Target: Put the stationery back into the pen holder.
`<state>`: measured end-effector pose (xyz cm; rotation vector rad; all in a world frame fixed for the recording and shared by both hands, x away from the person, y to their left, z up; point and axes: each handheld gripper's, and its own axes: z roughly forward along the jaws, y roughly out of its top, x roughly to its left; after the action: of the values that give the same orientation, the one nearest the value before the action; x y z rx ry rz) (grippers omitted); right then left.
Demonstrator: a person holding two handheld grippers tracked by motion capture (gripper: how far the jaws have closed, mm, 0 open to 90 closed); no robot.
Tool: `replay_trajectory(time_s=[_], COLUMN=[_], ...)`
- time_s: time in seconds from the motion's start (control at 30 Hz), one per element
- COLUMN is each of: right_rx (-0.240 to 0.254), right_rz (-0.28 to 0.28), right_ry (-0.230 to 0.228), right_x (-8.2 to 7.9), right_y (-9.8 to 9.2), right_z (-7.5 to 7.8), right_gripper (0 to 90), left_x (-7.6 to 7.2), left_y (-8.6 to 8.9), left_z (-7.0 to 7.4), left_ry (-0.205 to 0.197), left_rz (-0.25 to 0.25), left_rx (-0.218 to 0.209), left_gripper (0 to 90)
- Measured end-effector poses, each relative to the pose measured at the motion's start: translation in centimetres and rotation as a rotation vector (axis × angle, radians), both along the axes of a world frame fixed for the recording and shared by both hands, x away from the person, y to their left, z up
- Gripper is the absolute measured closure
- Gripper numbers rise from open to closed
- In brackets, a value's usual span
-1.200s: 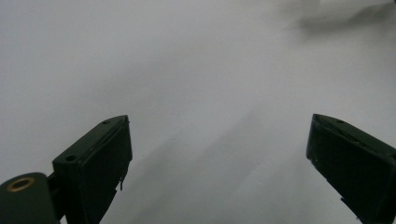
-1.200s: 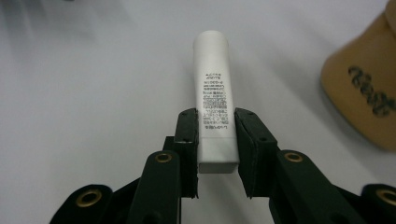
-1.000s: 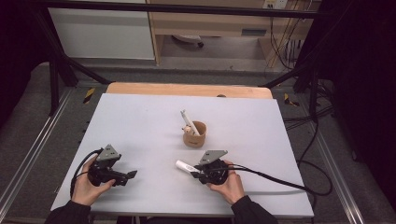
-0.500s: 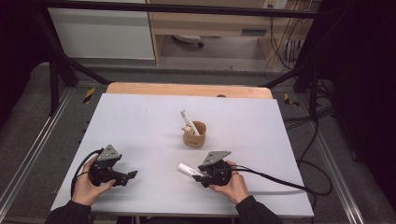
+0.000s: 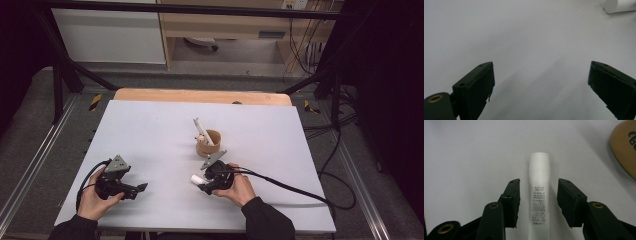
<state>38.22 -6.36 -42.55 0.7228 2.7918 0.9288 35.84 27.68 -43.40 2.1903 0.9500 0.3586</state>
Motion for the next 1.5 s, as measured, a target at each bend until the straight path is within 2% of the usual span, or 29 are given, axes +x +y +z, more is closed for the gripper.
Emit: replay_trajectory(time_s=[0.37, 0.57, 0.83, 1.2, 1.4, 1.5], right_rx=[-0.059, -0.080, -0.098, -0.080, -0.080, -0.105], right_rz=[0.018, 0.019, 0.020, 0.017, 0.014, 0.017], right_ry=[0.048, 0.023, 0.023, 0.006, 0.014, 0.044], right_x=[0.3, 0.2, 0.2, 0.1, 0.1, 0.3], right_y=[0.4, 0.4, 0.6, 0.2, 0.1, 0.2], right_z=[-0.8, -0.8, -0.7, 0.3, 0.4, 0.2], right_gripper=[63.4, 68.8, 69.8, 70.0, 70.0, 69.9], left_x=[0.0, 0.0, 0.0, 0.0, 0.0, 0.0], left_y=[-0.1, -0.1, -0.1, -0.1, -0.1, -0.1], left_z=[0.0, -0.1, -0.1, -0.1, -0.1, -0.1], left_ry=[0.001, 0.002, 0.002, 0.002, 0.002, 0.003], left_rz=[-0.002, -0.002, -0.002, -0.002, -0.002, -0.003], left_rx=[0.000, 0.003, 0.003, 0.003, 0.003, 0.004], left_gripper=[7.0, 7.0, 7.1, 7.1, 7.0, 7.0])
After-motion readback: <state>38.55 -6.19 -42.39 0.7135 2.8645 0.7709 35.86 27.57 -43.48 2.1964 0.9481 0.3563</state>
